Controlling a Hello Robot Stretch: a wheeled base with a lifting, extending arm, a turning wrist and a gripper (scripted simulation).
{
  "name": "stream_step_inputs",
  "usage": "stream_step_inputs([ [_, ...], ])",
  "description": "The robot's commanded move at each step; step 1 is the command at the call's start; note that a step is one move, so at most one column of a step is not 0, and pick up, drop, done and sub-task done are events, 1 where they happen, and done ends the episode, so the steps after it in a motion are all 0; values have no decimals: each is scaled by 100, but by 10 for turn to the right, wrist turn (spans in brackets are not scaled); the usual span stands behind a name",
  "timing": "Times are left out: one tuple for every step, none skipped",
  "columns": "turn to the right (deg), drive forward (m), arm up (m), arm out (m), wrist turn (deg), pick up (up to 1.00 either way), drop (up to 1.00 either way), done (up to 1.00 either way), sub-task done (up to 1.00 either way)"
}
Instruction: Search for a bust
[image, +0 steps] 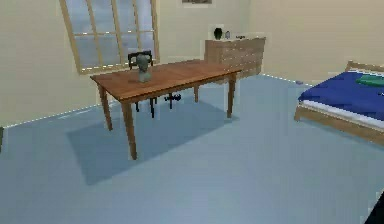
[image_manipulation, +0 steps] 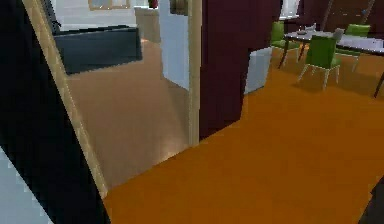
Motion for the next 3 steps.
stream_step_inputs([
  [0,25,0,0,0,0,0,0,0],
  [-150,0,0,0,0,0,0,0,0],
  [0,100,0,0,0,0,0,0,0],
])
